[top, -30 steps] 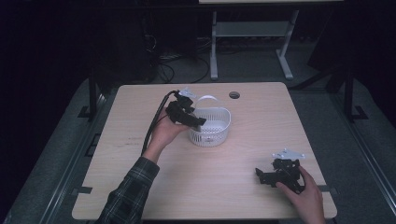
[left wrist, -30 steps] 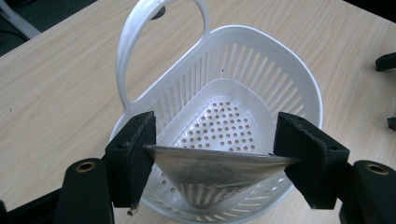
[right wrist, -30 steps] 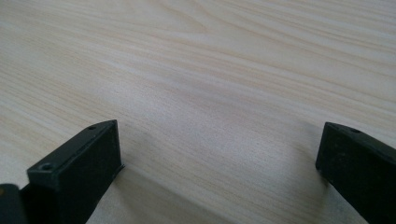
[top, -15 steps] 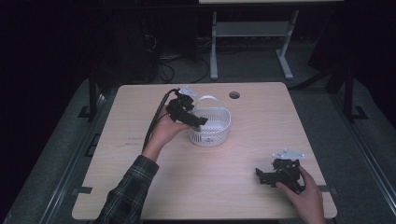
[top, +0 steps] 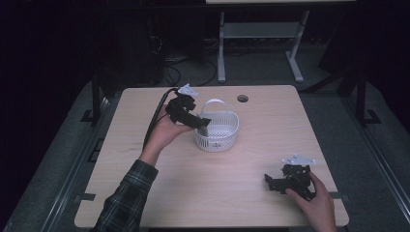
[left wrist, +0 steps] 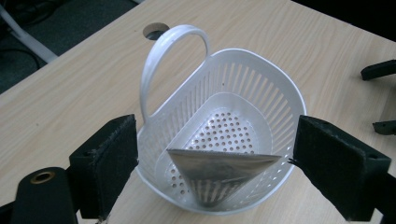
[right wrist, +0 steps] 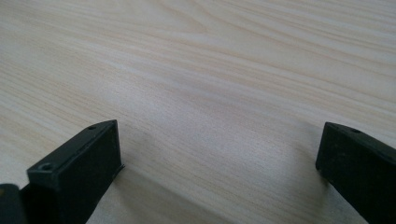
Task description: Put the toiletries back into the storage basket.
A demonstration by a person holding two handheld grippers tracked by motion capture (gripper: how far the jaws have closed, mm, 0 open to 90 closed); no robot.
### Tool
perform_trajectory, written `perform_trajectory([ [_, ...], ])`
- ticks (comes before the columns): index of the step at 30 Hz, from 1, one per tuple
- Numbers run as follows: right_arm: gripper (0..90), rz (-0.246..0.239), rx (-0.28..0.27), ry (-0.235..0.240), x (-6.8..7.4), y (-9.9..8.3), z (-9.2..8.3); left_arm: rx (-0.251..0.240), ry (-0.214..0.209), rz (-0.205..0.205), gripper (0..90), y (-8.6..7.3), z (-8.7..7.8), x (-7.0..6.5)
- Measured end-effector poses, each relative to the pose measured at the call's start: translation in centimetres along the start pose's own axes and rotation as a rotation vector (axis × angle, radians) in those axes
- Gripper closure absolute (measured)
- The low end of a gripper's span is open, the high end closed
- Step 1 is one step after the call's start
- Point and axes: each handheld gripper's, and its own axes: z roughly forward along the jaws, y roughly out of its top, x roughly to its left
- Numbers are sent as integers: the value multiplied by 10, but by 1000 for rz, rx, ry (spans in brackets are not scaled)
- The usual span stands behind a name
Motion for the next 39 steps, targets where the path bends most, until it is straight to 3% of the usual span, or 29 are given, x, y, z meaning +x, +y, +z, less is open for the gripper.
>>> perform_trajectory([
  [15,0,0,0,-1,0,0,0,4,26,5,132,-10,-25,-1],
  [39,0,0,0,0,0,0,0,-8,75,-36,140,-76,-55,-4],
])
